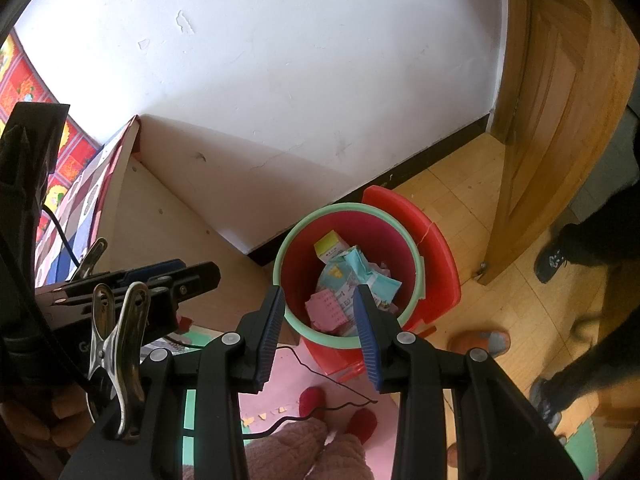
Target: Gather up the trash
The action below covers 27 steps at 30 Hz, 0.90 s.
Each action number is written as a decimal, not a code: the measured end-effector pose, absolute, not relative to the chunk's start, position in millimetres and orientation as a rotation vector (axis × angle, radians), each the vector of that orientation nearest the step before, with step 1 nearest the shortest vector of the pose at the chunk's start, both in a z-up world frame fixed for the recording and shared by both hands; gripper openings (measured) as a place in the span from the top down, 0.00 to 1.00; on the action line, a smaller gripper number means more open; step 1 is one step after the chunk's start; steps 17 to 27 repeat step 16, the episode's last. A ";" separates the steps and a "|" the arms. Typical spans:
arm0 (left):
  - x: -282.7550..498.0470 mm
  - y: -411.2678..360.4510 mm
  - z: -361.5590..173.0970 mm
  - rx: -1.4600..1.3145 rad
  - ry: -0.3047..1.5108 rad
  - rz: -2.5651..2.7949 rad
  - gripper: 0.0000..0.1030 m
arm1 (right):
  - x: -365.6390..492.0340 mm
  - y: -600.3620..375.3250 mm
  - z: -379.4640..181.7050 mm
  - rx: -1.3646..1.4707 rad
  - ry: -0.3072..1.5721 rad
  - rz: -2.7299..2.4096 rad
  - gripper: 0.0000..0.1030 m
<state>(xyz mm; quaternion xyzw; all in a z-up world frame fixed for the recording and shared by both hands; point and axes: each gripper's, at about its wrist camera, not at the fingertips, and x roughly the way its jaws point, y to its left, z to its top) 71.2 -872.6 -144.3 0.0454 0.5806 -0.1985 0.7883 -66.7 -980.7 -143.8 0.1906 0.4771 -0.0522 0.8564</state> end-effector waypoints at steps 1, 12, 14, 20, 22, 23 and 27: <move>70.8 -873.1 -144.5 0.098 1.251 -0.428 0.64 | -66.6 -980.7 -143.8 0.400 1.003 -0.110 0.64; 70.4 -873.8 -140.5 0.097 1.242 -0.432 0.64 | -65.1 -983.6 -142.7 0.399 1.003 -0.110 0.64; 69.2 -874.8 -139.6 0.098 1.239 -0.434 0.64 | -65.5 -984.8 -142.1 0.396 1.001 -0.111 0.64; 68.2 -875.1 -138.9 0.096 1.241 -0.437 0.64 | -65.9 -987.5 -140.7 0.397 0.999 -0.112 0.64; 68.2 -875.1 -138.9 0.096 1.241 -0.437 0.64 | -65.9 -987.5 -140.7 0.397 0.999 -0.112 0.64; 68.2 -875.1 -138.9 0.096 1.241 -0.437 0.64 | -65.9 -987.5 -140.7 0.397 0.999 -0.112 0.64; 68.2 -875.1 -138.9 0.096 1.241 -0.437 0.64 | -65.9 -987.5 -140.7 0.397 0.999 -0.112 0.64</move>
